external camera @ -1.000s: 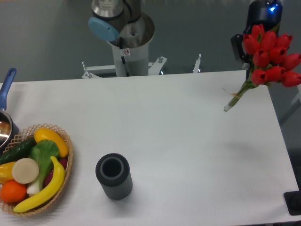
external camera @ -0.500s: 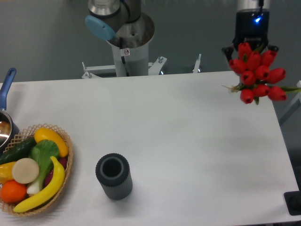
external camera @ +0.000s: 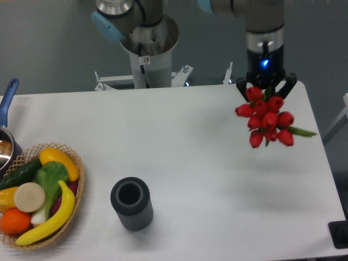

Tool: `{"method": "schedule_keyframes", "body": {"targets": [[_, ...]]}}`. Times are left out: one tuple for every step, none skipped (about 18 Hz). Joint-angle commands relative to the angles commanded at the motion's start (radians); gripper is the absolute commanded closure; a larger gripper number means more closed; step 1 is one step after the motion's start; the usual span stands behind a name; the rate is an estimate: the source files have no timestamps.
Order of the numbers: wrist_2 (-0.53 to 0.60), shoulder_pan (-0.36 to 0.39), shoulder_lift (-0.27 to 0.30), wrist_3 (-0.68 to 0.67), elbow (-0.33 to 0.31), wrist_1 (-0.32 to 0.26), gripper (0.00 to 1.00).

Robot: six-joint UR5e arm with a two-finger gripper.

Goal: Place the flowers on the table
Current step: 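Carry the tulip bouquet down and toward the table center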

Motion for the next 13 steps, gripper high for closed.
{"method": "schedule_keyframes", "body": {"targets": [[0.029, -0.014, -0.015, 0.008, -0.009, 0.002, 0.70], [0.061, -0.025, -0.032, 0.011, -0.012, 0.002, 0.70], [0.090, -0.041, -0.055, 0.014, -0.009, 0.002, 0.70], [0.121, -0.058, -0.078, 0.019, -0.008, 0.003, 0.70], [0.153, -0.072, -0.103, 0.028, -0.002, 0.002, 0.70], [0.187, -0.086, -0.129, 0.035, 0.003, 0.003, 0.70], [0.210, -0.103, -0.152, 0.039, 0.005, 0.006, 0.70], [0.221, -0.115, -0.173, 0.042, 0.005, 0.009, 0.70], [0.223, -0.121, -0.193, 0.046, 0.008, 0.011, 0.70], [0.223, -0.123, -0.213, 0.046, 0.012, 0.012, 0.70], [0.223, -0.133, -0.229, 0.048, 0.018, 0.015, 0.70], [0.223, -0.147, -0.247, 0.043, 0.029, 0.015, 0.70], [0.224, -0.158, -0.265, 0.039, 0.041, 0.015, 0.70]]}}
